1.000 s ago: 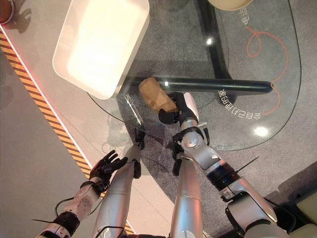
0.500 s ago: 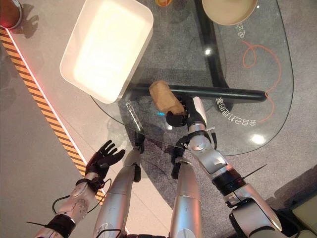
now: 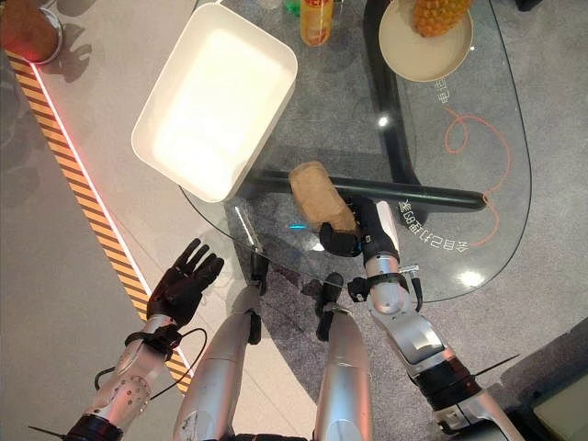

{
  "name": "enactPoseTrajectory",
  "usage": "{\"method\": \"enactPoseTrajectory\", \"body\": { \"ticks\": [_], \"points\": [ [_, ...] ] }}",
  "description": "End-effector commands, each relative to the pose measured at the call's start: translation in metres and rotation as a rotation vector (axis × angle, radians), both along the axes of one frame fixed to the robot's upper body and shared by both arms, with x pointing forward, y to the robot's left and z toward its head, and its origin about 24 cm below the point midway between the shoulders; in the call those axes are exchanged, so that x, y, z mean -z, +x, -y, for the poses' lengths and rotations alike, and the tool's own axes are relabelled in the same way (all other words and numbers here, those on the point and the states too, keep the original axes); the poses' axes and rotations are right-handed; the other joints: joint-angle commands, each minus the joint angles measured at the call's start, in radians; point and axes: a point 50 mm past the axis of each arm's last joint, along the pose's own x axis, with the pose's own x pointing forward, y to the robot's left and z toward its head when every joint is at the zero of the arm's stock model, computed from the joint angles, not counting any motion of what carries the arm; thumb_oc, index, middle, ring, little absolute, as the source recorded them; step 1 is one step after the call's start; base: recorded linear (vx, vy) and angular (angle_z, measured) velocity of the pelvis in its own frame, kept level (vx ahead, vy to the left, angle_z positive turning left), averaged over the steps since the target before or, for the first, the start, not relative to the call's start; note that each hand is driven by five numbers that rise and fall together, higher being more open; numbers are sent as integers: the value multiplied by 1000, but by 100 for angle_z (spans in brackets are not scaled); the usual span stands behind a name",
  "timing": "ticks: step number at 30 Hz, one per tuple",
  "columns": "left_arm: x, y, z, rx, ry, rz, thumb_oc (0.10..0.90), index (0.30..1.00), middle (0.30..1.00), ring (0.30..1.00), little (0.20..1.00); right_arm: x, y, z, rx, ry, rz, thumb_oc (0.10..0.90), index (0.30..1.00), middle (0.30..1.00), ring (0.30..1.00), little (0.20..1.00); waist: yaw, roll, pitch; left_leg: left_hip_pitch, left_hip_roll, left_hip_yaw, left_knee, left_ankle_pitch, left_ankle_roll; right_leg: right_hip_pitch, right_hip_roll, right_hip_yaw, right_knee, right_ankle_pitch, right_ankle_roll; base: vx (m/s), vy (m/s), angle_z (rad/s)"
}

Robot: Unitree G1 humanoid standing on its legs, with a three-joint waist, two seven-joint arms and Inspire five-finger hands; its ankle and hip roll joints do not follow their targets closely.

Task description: Wipe the table with a cloth and put it in the basket.

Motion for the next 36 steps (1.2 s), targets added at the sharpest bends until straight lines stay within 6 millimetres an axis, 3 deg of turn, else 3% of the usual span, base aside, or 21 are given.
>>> {"method": "enactPoseTrajectory", "body": {
  "ticks": [1,10,19,22,36],
  "points": [
    [-21,-13,-8,21,-33,128,800,900,900,900,900,-67,-17,-16,-190,20,364,100,300,300,300,200,-1,-46,-21,48,-30,98,195,-254,4,46,82,5,-206,137,35,0,0,0],
    [-41,-9,5,118,-118,219,800,900,900,900,900,-81,-33,-26,-361,48,448,100,300,300,300,200,-12,-63,-21,35,-24,113,208,-255,6,39,82,11,-209,145,43,5,-5,-3],
    [-64,-6,12,156,-89,307,800,900,900,900,900,-88,-42,-35,-444,68,486,100,300,300,300,200,-20,-71,-21,20,-23,122,214,-255,9,27,85,19,-216,152,46,4,-2,-2],
    [-76,-7,21,207,-112,347,800,900,900,900,900,-90,-49,-47,-535,77,493,100,300,300,300,200,-22,-75,-21,4,-25,123,227,-258,11,16,85,20,-213,154,45,0,0,0],
    [-77,-3,39,294,-78,307,800,900,900,900,900,-88,-56,-75,-732,92,449,100,300,300,300,200,-22,-78,-21,-21,-33,122,244,-261,11,-5,81,24,-212,159,47,0,0,0]
  ]
}}
